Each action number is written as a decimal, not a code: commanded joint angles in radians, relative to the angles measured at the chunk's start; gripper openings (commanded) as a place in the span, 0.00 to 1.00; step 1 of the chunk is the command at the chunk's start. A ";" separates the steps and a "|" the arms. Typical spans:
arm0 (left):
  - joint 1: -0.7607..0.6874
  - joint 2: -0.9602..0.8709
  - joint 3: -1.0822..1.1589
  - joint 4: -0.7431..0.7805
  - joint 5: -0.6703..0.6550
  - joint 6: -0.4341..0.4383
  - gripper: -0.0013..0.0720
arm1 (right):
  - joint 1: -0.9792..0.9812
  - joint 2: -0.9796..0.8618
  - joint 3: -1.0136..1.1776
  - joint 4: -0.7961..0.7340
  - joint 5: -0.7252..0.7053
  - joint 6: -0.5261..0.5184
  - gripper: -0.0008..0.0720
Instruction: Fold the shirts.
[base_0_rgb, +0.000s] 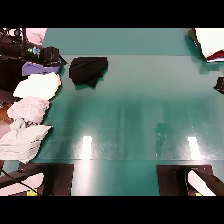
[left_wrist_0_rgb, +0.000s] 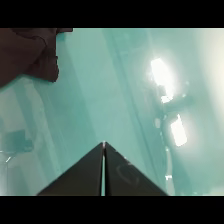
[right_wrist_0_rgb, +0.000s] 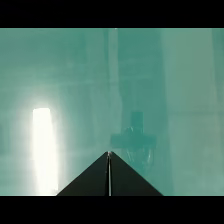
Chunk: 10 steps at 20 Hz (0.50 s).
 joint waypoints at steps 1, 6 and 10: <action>0.000 -0.001 0.001 0.002 0.071 0.003 0.05 | 0.001 0.000 0.000 0.011 -0.031 0.000 0.04; 0.000 -0.085 -0.040 0.096 0.259 0.052 0.89 | 0.005 0.000 0.000 0.035 -0.049 0.000 0.04; 0.001 -0.314 -0.068 0.166 0.401 0.053 0.89 | 0.046 0.000 0.000 0.034 -0.044 0.000 0.04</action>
